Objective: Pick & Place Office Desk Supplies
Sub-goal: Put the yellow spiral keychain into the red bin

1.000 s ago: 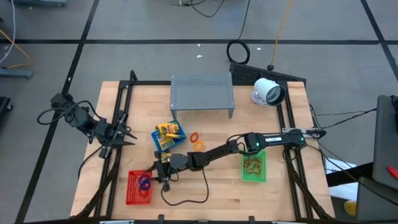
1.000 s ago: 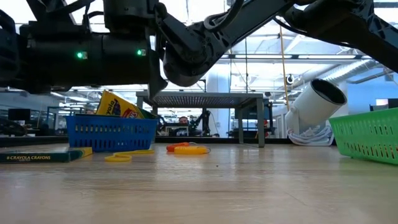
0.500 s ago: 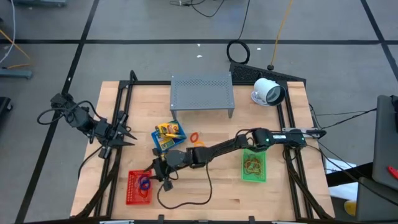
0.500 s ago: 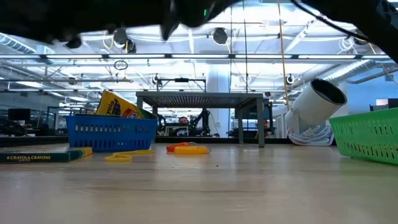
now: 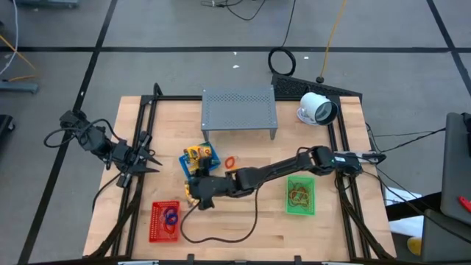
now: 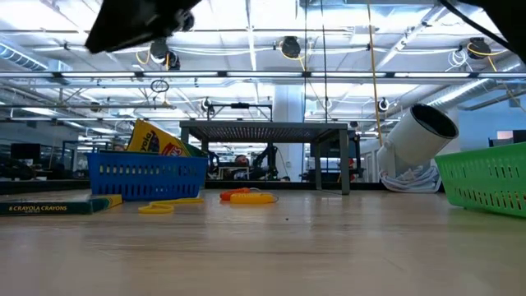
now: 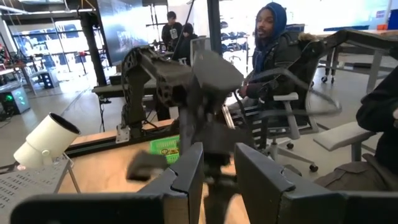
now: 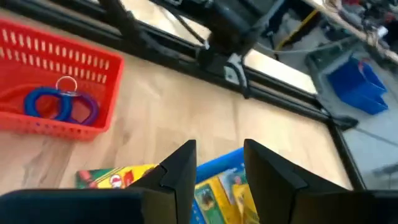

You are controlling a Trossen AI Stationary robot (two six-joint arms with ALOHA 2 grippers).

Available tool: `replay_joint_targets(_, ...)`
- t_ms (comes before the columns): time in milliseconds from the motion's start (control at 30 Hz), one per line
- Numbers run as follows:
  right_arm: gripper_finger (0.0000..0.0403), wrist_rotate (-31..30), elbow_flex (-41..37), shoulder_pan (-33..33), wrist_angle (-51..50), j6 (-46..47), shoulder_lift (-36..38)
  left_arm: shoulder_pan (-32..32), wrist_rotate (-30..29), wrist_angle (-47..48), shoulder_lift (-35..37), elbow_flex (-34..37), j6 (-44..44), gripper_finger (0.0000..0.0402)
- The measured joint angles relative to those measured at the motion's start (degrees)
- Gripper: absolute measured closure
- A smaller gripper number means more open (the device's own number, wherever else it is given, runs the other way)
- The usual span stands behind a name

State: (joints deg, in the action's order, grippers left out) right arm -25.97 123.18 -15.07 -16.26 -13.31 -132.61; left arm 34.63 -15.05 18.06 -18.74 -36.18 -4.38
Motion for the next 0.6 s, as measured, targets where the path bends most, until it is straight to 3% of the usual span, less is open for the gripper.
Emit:
replay_joint_targets(133,0.0277,-2.78,-3.30,-0.50,1.81,3.00,3.12,0.00,0.02,0.01,0.00,0.00,0.44,0.0300)
replay_joint_targets(233,0.0277,-2.72,-10.63,-0.82,9.58,2.06,6.85,0.00,0.02,0.01,0.00,0.00,0.56,0.0300)
replay_joint_targets(467,0.0277,-2.56,-38.78,-0.75,38.35,1.36,22.17,0.00,0.13,0.01,0.00,0.00,0.87,0.0300)
replay_joint_targets(600,0.0277,-2.54,-52.91,-0.77,47.84,-0.01,30.97,0.02,0.11,-0.01,0.00,0.00,0.85,0.0300)
